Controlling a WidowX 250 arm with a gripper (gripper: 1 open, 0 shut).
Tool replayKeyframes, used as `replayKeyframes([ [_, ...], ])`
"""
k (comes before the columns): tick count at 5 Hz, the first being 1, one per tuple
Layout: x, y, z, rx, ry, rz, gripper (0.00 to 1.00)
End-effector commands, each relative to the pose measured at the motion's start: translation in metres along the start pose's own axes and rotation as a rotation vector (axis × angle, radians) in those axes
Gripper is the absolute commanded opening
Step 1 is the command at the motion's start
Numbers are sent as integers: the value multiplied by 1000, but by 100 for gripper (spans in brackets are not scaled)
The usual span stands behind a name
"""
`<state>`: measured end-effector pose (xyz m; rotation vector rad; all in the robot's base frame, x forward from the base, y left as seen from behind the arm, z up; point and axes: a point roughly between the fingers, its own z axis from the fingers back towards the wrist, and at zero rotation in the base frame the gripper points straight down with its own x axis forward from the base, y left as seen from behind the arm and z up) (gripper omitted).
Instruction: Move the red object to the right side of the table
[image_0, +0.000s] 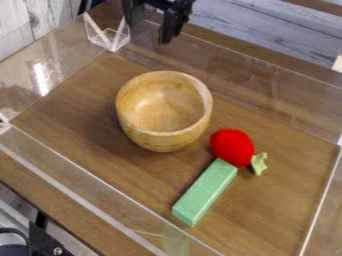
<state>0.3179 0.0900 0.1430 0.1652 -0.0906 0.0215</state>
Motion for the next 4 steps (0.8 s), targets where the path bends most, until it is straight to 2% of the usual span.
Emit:
replayKeyframes([
  [1, 14, 23, 3, 22, -55, 41, 100],
  [3, 25, 26, -14, 21, -72, 21, 100],
  [4, 26, 39, -29, 24, -67, 61, 100],
])
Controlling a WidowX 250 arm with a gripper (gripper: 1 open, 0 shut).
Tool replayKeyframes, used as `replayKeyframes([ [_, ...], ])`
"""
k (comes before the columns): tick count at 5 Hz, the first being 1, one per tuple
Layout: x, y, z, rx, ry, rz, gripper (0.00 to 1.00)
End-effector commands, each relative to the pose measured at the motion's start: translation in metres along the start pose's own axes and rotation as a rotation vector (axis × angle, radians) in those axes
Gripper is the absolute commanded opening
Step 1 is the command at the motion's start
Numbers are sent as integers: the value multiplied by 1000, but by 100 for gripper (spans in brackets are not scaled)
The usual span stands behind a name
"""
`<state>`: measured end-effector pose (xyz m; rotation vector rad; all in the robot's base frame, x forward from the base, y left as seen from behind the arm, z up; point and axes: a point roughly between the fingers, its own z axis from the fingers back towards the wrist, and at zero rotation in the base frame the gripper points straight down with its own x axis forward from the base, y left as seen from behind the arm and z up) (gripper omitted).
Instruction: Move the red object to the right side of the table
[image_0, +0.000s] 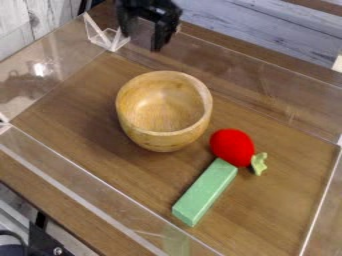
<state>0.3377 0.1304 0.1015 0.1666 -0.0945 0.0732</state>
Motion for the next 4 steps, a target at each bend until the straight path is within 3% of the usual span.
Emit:
replayKeyframes([
  [1, 12, 23, 5, 18, -68, 53, 100],
  [3, 18, 55, 9, 7, -92, -7, 100],
  [4, 18, 55, 3, 13, -85, 49, 100],
])
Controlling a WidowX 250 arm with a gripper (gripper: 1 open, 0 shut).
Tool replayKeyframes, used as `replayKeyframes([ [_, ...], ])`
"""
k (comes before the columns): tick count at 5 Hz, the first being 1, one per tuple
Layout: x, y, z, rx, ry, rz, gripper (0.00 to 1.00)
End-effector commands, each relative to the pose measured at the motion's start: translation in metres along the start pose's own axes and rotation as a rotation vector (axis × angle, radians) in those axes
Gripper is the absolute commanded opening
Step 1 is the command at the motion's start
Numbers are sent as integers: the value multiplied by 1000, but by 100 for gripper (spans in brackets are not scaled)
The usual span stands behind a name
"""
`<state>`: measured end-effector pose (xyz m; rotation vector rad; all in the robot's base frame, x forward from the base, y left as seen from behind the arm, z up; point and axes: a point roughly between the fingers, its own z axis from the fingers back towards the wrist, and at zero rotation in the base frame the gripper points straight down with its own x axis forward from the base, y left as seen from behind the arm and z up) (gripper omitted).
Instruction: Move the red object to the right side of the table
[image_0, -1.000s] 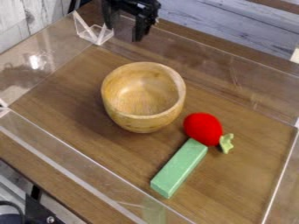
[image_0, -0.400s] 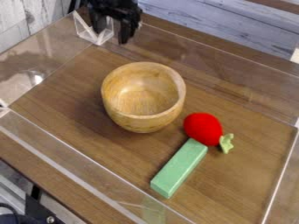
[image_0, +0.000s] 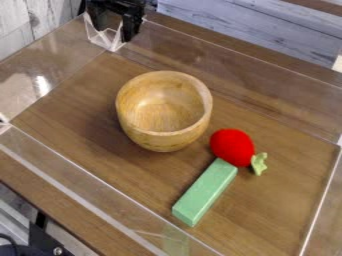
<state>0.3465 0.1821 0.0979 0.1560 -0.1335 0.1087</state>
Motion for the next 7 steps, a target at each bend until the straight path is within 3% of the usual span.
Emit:
replayKeyframes([
  [1, 8, 2, 10, 25, -40, 66, 100],
  [2, 8, -1, 5, 27, -34, 117, 100],
  [4, 24, 7, 3, 25, -37, 141, 100],
  [6, 15, 17, -10, 7, -48, 82, 100],
  [7, 8, -6, -5, -6, -48, -58, 100],
])
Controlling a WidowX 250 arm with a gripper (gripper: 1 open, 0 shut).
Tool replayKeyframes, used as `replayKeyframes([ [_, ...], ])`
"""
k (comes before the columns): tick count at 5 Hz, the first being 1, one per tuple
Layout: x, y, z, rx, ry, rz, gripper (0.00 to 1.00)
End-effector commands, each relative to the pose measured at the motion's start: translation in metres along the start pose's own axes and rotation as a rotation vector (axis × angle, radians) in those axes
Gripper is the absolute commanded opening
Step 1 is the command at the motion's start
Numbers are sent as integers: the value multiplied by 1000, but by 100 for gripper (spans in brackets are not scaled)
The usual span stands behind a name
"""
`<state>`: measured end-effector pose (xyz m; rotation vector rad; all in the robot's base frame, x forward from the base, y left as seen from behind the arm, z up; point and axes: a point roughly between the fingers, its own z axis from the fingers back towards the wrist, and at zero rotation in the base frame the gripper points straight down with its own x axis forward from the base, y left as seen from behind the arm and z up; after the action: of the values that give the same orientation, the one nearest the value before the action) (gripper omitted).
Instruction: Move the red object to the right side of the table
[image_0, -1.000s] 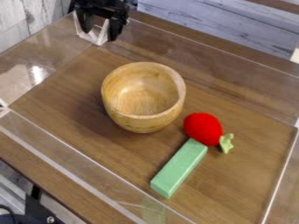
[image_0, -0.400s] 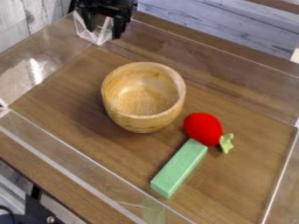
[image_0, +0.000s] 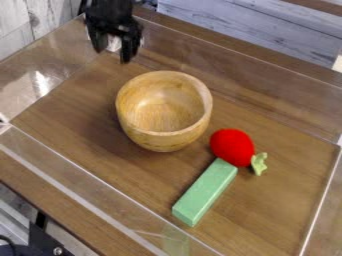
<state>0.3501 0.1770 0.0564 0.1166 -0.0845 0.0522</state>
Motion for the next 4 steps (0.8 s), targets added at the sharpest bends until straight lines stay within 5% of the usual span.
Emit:
replayKeyframes([
  [1, 9, -22, 53, 30, -118, -213, 100],
  [2, 10, -50, 71, 28, -156, -448, 100],
  [4, 7, -107, 71, 15, -188, -782, 100],
])
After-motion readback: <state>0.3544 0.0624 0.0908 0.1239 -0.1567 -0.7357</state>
